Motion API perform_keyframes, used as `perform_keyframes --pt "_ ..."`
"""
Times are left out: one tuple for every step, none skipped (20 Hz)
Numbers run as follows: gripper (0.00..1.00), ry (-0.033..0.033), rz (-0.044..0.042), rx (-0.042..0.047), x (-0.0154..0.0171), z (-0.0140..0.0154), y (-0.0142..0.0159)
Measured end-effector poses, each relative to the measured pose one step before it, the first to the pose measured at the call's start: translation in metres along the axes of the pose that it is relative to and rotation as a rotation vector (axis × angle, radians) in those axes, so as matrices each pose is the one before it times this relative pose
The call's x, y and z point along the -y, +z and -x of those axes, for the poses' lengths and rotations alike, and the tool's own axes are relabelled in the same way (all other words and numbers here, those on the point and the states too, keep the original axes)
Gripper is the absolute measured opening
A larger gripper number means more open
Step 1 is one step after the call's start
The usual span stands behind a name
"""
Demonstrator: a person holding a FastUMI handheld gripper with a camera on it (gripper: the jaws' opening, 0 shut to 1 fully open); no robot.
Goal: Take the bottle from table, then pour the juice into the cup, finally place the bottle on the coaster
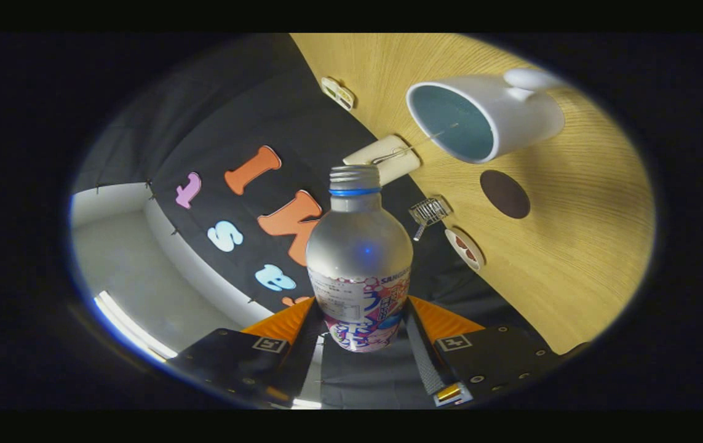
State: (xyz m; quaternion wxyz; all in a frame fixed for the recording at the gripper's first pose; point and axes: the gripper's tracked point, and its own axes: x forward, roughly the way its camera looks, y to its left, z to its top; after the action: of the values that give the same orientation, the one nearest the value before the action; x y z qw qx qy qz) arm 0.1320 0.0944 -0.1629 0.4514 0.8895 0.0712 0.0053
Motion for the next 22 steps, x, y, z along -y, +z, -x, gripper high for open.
perform_keyframes --pt "0.73 0.00013 -0.00689 -0.00001 -0.00064 -0.00001 -0.00026" --pt "0.73 -0.00028 -0.00101 0.00018 0.00012 -0.00001 0.0" --pt "0.73 0.00237 -0.00104 0.00021 -0.00063 0.00059 -0.00001" --pt "0.73 0.00008 0.00071 0.00111 0.00014 -0.00051 0.00026" --pt "0.73 0.00228 -0.00303 -0.00144 -0.00086 -0.00057 -0.00095" --pt "0.73 -0.00006 -0.00311 -0.0003 0.00032 -0.00051 0.00023" --pt "0.73 -0.00141 -0.003 -0.00316 -0.00023 -0.0003 -0.00075" --pt "0.73 -0.00248 -0.00374 -0.00308 -0.00008 0.00153 0.00056" --pt "0.73 0.00099 -0.00406 0.00191 -0.00051 0.00029 0.00062" --pt "0.73 0.00008 0.00304 0.00398 0.0 -0.00028 0.00174" --pt "0.73 0.00071 0.00586 0.00695 0.00023 0.00106 0.00171" --pt "0.73 -0.00248 0.00443 0.00488 0.00033 0.00041 0.00127" --pt "0.73 -0.00135 0.00319 0.00356 -0.00107 -0.00037 0.00107" --pt "0.73 -0.00447 0.00359 0.00215 0.00106 0.00036 0.00068" --pt "0.73 -0.00783 0.00801 0.00331 0.0022 0.00064 0.00077" --pt "0.73 -0.01489 0.01319 0.00244 0.00327 -0.00024 0.00106" --pt "0.73 -0.01809 0.01227 0.00799 0.00371 0.00005 0.00204" --pt "0.73 -0.01755 0.01726 0.00716 0.00405 -0.0015 0.00306" --pt "0.73 -0.0174 0.01559 0.00401 0.00409 -0.00063 0.00078" --pt "0.73 -0.01827 0.01731 0.00104 0.00424 0.00017 0.00116" --pt "0.73 -0.02454 0.03145 -0.0067 0.00648 -0.00023 -0.00077" --pt "0.73 -0.01714 0.02263 -0.002 0.00407 0.00112 0.00169"
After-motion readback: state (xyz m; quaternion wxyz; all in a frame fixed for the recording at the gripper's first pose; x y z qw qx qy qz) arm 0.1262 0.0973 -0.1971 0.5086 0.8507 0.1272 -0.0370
